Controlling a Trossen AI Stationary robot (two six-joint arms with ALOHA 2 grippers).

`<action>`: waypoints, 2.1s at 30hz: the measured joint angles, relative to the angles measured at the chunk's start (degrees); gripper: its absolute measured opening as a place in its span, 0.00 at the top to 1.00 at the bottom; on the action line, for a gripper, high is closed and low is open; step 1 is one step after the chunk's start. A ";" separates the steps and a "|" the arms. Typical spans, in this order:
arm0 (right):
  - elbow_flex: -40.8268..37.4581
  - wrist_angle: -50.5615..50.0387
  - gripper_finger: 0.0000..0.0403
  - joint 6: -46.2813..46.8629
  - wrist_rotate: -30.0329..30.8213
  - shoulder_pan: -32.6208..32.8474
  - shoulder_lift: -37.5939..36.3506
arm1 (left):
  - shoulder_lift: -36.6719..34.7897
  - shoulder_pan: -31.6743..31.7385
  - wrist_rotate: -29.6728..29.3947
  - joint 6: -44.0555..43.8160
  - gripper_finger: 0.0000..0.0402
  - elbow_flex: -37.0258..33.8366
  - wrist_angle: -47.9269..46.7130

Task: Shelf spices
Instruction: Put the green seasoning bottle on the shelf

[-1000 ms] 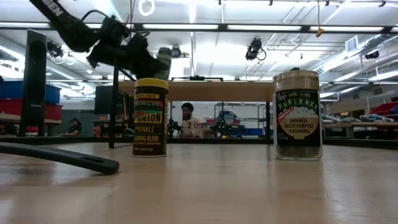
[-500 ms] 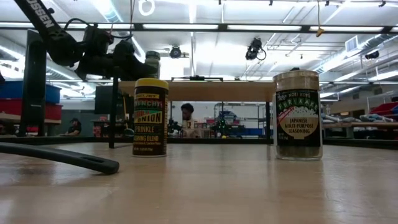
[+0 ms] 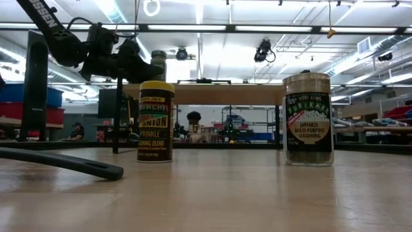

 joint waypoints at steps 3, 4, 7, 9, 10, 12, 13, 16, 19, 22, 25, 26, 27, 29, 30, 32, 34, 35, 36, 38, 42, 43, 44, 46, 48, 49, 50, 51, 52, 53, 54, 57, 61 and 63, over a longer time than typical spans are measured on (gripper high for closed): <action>0.00 0.25 0.27 -0.01 0.00 0.00 0.00 | 0.00 0.00 -0.01 1.53 0.53 2.23 -4.47; 0.00 0.34 0.27 0.01 0.00 0.00 0.00 | 0.00 0.00 -0.04 2.14 0.53 2.90 -6.29; 0.00 0.36 0.27 0.39 0.00 0.00 0.00 | 0.00 -0.02 -0.04 5.51 0.53 4.52 -12.26; 0.00 0.36 0.27 0.39 0.00 0.00 0.00 | 0.00 -0.01 -0.09 6.95 0.53 4.59 -14.62; 0.00 0.36 0.27 0.39 0.00 0.00 0.00 | 0.00 0.00 -0.21 7.30 0.53 4.59 -14.97; 0.00 0.36 0.27 0.39 0.00 0.00 0.00 | 0.00 0.00 -0.51 7.50 0.53 4.59 -14.97; 0.00 0.36 0.27 0.40 0.00 0.00 0.00 | 0.00 0.00 -0.58 7.51 0.53 4.59 -14.95; 0.00 0.36 0.27 0.39 0.00 0.00 0.00 | 0.34 -0.02 -0.77 7.62 0.53 4.59 -14.67; 0.00 0.43 0.27 0.41 0.00 0.00 0.00 | 1.64 -0.07 -1.84 8.05 0.53 4.80 -14.41; 0.00 0.73 0.27 0.43 -0.02 0.00 0.00 | 3.51 -0.04 -2.15 8.06 0.53 5.00 -13.04; 0.00 0.71 0.27 0.82 -0.02 0.00 0.00 | 4.40 -0.04 -1.59 7.37 0.53 4.93 -11.52; 0.00 0.71 0.27 0.92 -0.02 0.00 0.00 | 4.42 -0.04 -1.57 7.11 0.53 4.89 -10.90; 0.00 0.67 0.27 1.04 -0.02 0.00 0.00 | 4.44 -0.04 -1.57 6.50 0.53 4.83 -10.16; 0.00 0.33 0.27 1.23 -0.02 0.00 0.00 | 4.56 -0.02 -1.03 5.37 0.53 4.83 -8.77; 0.00 0.09 0.27 1.24 -0.02 0.00 0.00 | 4.57 -0.02 -0.89 4.91 0.53 4.79 -8.58; 0.00 0.02 0.27 1.24 -0.02 0.00 0.00 | 4.57 -0.02 -0.47 4.67 0.53 4.78 -8.56; 0.00 -0.14 0.27 1.24 -0.02 0.00 0.00 | 4.55 -0.02 -0.06 4.69 0.53 4.78 -8.84; 0.00 -0.14 0.27 1.24 -0.04 0.00 0.00 | 4.55 -0.02 0.24 4.67 0.53 4.78 -8.88; 0.00 -0.16 0.27 1.24 -0.02 0.00 0.00 | 4.55 -0.02 0.75 4.61 0.53 4.76 -8.90; 0.00 -0.16 0.27 1.24 -0.02 0.00 0.00 | 4.55 -0.02 1.82 4.52 0.53 4.74 -8.96; 0.00 -0.19 0.27 1.26 -0.04 0.00 0.00 | 4.57 -0.04 2.81 4.32 0.53 4.70 -9.03; 0.00 -0.19 0.27 1.26 -0.04 0.00 0.00 | 4.57 -0.03 2.81 4.30 0.53 4.70 -9.03; 0.00 -0.19 0.27 1.28 -0.04 0.00 0.00 | 4.57 -0.04 2.82 4.27 0.53 4.70 -9.05; 0.00 -0.19 0.27 1.28 -0.04 0.00 0.00 | 4.57 -0.04 2.80 4.19 0.53 4.70 -9.05; 0.00 -0.19 0.27 1.28 -0.04 0.00 0.00 | 4.57 -0.04 2.98 4.13 0.53 4.70 -9.10; 0.00 -0.19 0.27 1.28 -0.04 0.00 0.00 | 4.58 -0.04 3.09 4.11 0.53 4.68 -9.10; 0.00 -0.19 0.27 1.28 -0.04 0.00 0.00 | 4.59 -0.04 3.17 4.08 0.53 4.68 -9.10; 0.00 -0.19 0.27 1.28 -0.04 0.00 0.00 | 4.59 -0.04 3.27 4.08 0.53 4.67 -9.12; 0.00 -0.19 0.27 1.28 -0.04 0.00 0.00 | 4.59 -0.04 3.30 4.05 0.53 4.65 -9.12; 0.00 -0.19 0.27 1.28 -0.04 0.00 0.00 | 4.59 -0.04 3.28 4.01 0.53 4.65 -9.14; 0.00 -0.19 0.27 1.28 -0.04 0.00 0.00 | 4.59 -0.04 3.33 3.99 0.53 4.65 -9.14; 0.00 -0.19 0.27 1.28 -0.04 0.00 0.00 | 4.61 -0.04 3.73 3.93 0.53 4.63 -9.25; 0.00 -0.19 0.27 1.28 -0.05 -0.01 0.00 | 4.61 -0.09 4.33 2.46 0.47 4.63 -8.95; 0.00 -0.21 0.27 1.28 -0.07 0.00 0.00 | 4.61 -0.13 4.44 1.85 0.42 4.61 -8.93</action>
